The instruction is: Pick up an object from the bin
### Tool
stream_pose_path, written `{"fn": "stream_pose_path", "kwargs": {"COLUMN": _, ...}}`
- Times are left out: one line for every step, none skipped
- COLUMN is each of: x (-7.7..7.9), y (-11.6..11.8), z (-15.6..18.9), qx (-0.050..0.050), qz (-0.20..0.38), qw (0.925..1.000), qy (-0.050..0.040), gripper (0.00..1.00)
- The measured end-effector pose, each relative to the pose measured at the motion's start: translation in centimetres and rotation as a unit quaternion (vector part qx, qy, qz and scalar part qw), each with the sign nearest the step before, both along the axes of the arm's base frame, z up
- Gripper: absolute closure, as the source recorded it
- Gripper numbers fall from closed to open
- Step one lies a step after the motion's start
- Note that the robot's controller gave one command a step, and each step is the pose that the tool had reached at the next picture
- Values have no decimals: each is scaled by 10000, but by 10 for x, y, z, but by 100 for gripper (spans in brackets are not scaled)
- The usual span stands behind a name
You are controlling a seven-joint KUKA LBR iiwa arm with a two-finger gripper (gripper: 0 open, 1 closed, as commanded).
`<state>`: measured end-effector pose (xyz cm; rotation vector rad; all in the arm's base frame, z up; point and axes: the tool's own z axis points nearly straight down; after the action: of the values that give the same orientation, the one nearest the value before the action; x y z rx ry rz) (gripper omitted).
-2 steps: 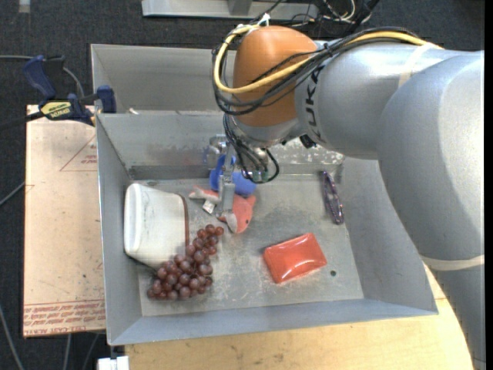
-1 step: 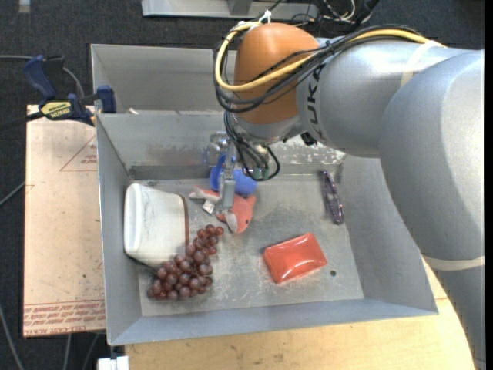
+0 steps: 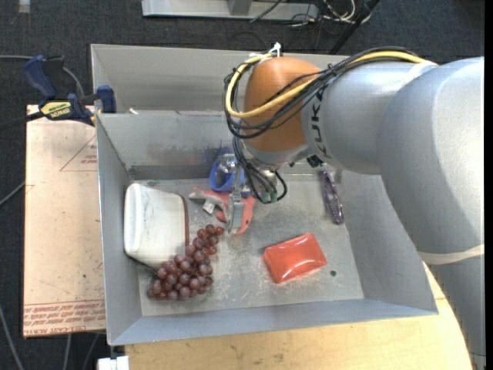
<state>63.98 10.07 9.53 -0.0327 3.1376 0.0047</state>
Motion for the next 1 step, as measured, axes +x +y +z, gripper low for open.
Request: {"fn": "stream_pose_path", "kwargs": {"x": -17, "y": -14, "z": -11, "qx": -5, "qz": 2460, "qw": 9693, "qy": -7, "gripper": 100}}
